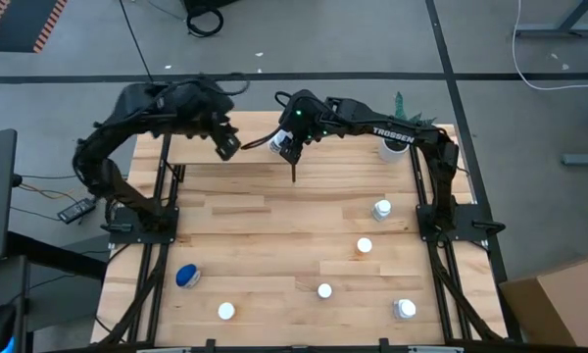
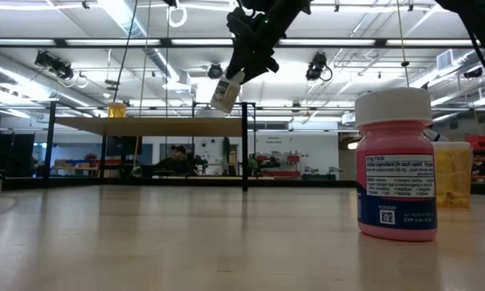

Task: Pick and place medicine bottles onto shelf by color
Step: Put the white pill bottle on the shelf

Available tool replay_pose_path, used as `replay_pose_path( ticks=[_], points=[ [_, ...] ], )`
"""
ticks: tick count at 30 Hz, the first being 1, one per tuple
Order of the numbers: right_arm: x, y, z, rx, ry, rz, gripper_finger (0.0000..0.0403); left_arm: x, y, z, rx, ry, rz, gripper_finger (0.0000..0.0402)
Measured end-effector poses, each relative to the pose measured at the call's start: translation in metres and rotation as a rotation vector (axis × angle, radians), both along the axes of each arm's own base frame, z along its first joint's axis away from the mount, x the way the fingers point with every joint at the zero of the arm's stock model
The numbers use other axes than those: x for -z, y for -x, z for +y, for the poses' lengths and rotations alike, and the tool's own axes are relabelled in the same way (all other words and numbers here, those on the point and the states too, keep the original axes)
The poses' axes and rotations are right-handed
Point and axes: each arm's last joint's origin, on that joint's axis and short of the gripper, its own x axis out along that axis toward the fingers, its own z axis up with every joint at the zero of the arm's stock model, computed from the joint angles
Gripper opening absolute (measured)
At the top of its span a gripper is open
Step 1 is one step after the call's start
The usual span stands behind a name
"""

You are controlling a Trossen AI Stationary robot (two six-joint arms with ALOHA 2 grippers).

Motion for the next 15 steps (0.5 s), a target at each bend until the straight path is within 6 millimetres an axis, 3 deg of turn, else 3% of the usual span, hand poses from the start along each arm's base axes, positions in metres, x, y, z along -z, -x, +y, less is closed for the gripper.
replay_pose_path(
  ticks=[5, 8, 15],
  points=[
    [0.0, 0.0, 0.0, 0.001, -0.001, 0.002, 0.0214, 0.026, -0.024, 0.023, 0.016, 0.016, 0.173, 0.0182],
    [0.0, 0.0, 0.0, 0.001, -0.002, 0.004, 0.0214, 0.039, -0.028, 0.036, 0.008, 0.029, 0.239, 0.0185],
    [0.001, 0.001, 0.0, 0.017, -0.019, 0.007, 0.0214, 0.06, -0.012, 0.066, -0.07, 0.073, 0.341, 0.0179]
  ],
)
